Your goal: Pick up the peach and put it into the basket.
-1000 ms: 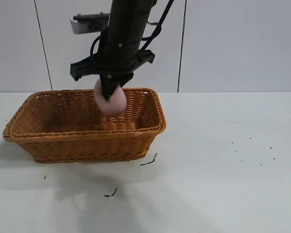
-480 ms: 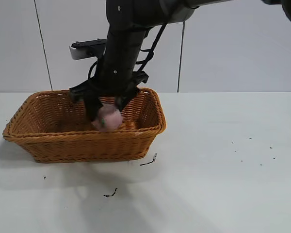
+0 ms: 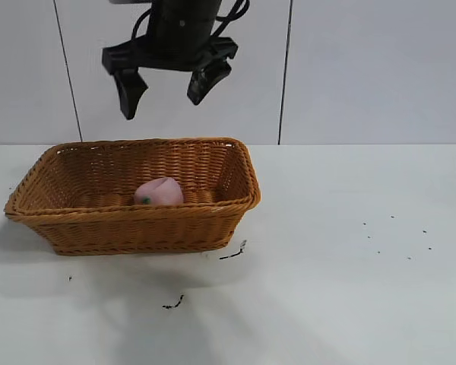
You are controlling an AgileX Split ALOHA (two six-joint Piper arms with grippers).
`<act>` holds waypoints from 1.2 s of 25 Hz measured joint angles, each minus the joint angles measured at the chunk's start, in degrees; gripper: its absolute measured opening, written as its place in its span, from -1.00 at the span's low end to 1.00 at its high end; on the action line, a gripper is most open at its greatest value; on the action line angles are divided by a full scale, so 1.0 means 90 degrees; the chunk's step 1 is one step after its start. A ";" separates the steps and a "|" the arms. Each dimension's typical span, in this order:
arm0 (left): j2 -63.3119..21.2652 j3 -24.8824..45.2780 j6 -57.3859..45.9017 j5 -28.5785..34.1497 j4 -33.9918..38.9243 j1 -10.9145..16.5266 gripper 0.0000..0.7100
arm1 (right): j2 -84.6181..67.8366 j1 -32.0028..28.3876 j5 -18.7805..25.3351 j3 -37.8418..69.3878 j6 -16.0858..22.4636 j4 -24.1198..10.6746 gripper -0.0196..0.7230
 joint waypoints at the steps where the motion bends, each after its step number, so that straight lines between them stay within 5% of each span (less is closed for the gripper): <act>1: 0.0000 0.0000 0.0000 0.0000 0.0000 0.0000 0.95 | -0.0039 -0.0136 0.0029 0.0000 0.0000 0.0000 0.93; 16: 0.0000 0.0000 0.0000 0.0000 0.0000 0.0000 0.95 | -0.0119 -0.3181 0.0509 0.0000 0.0061 0.0000 0.92; 30: 0.0000 0.0000 0.0000 0.0000 0.0000 0.0000 0.95 | -0.1815 -0.3219 0.0516 0.1128 0.0157 -0.0049 0.92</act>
